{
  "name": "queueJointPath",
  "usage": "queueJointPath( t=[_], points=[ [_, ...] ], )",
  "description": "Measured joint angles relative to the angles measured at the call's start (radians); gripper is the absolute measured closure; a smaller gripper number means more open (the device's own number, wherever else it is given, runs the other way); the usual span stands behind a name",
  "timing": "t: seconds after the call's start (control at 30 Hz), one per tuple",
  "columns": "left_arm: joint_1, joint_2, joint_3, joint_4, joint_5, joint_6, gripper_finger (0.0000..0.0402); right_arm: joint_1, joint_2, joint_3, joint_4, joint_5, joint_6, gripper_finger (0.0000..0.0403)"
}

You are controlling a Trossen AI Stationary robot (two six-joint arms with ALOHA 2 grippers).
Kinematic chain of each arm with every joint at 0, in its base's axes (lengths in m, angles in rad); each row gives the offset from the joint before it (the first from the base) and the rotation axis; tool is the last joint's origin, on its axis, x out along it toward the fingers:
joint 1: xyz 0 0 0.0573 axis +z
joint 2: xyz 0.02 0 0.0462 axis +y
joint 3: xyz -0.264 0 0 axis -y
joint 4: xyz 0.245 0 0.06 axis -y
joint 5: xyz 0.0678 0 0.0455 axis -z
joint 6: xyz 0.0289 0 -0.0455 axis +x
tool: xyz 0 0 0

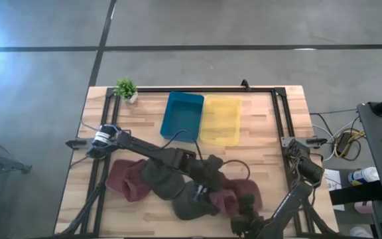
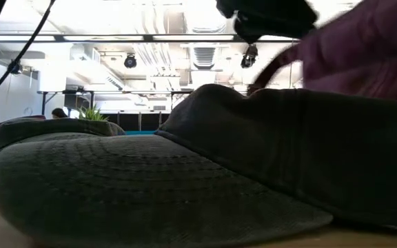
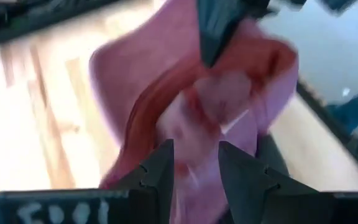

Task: Pick & Place hat
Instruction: Put the right red cap into the yellow bin

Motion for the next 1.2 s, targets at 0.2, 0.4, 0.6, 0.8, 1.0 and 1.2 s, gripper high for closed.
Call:
queueJointPath(
  t=[0.2,0.4,0.6,0.8,1.0,1.2],
  points=[
    [-0.002,0.0,-0.109,0.154,0.112,-0.059,0.0282,-0.013,-0.002,0.021,-0.09,0.101,-0.01,0.039],
    [-0.029,-0.016,-0.138,0.227,-0.1,-0.026,0.0282,-0.023,-0.002,0.002,-0.024,0.087,-0.012,0.039],
    [-0.054,-0.135,-0.102,0.168,-0.219,0.045,0.0282,-0.023,-0.002,-0.023,0.015,0.052,-0.01,0.039],
    [-0.063,-0.198,-0.121,-0.129,-0.19,-0.108,0.0282,-0.025,-0.002,-0.05,0.012,0.029,0.026,0.039],
    [-0.066,-0.135,-0.241,0.018,-0.128,-0.112,0.0282,-0.029,-0.002,-0.042,0.01,0.033,0.029,0.039],
    [-0.064,-0.053,-0.26,0.17,-0.13,-0.104,0.0282,-0.029,-0.002,-0.04,0.017,0.024,0.029,0.039]
  ],
)
